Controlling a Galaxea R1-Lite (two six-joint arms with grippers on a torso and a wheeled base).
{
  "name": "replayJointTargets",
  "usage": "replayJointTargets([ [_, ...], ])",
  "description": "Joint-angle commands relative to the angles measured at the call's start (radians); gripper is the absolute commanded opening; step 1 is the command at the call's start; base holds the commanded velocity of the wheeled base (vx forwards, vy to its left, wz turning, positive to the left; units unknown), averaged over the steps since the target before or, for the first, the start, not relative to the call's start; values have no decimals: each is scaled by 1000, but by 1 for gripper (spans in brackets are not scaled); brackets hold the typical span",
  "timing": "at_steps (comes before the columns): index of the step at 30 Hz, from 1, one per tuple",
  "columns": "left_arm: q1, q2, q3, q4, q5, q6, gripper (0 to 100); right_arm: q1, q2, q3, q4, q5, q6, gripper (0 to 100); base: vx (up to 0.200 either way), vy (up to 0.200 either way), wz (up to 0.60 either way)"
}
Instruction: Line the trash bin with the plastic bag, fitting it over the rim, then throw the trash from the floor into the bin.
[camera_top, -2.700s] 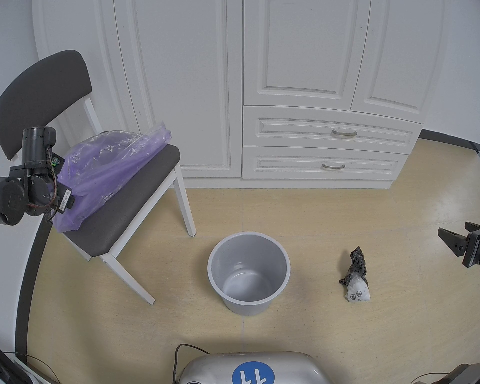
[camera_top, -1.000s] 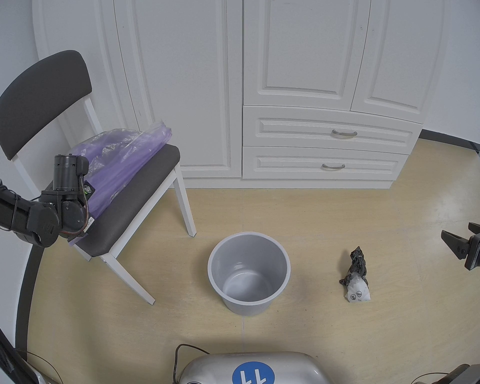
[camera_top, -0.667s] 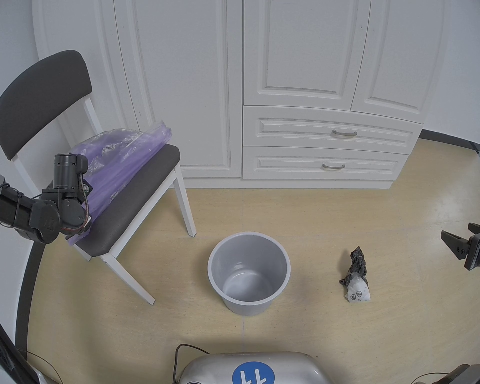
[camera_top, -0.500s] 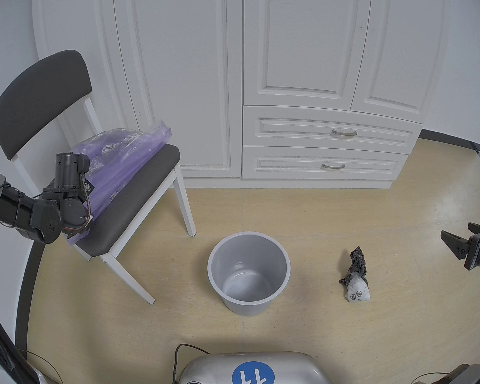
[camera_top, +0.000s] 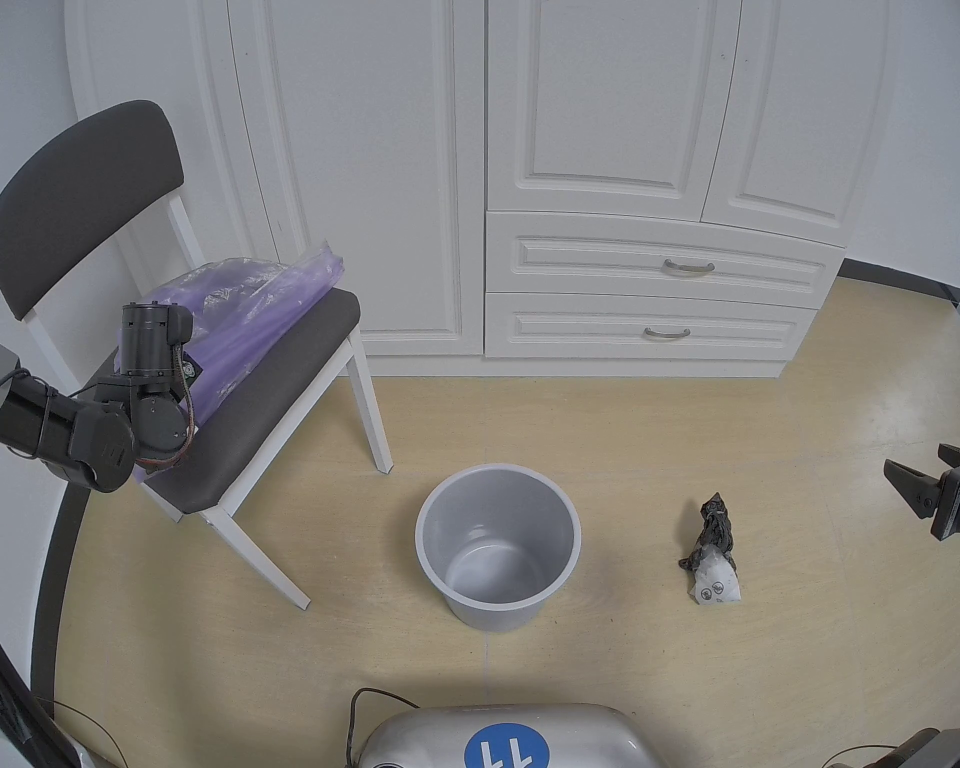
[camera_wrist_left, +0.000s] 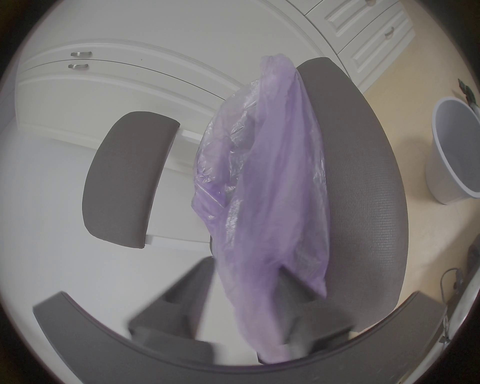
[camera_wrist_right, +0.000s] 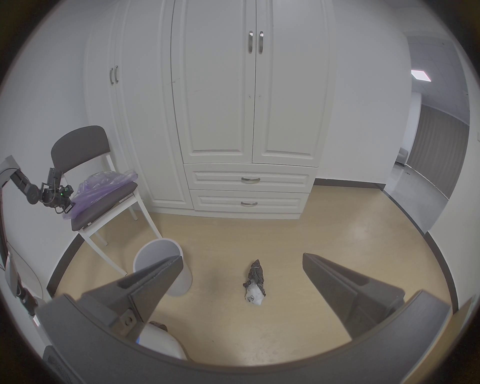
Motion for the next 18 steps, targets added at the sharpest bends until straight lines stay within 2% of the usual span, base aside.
replayJointTargets([
  [1,-5,9,1,-12,2,-1,0,0,-2,-2,-1,0,-2,100,0,0,0],
  [7,3,12,34,-107,-3,-15,0,1,-2,0,-1,0,-3,100,0,0,0],
  [11,4,-24,112,-207,-27,-14,0,4,-4,8,-1,0,-28,100,0,0,0],
  [16,0,-102,222,-303,-101,-15,0,4,-22,14,-2,2,-49,100,0,0,0],
  [18,-9,-174,308,-334,-113,-32,0,12,-31,15,-1,2,-49,100,0,0,0],
])
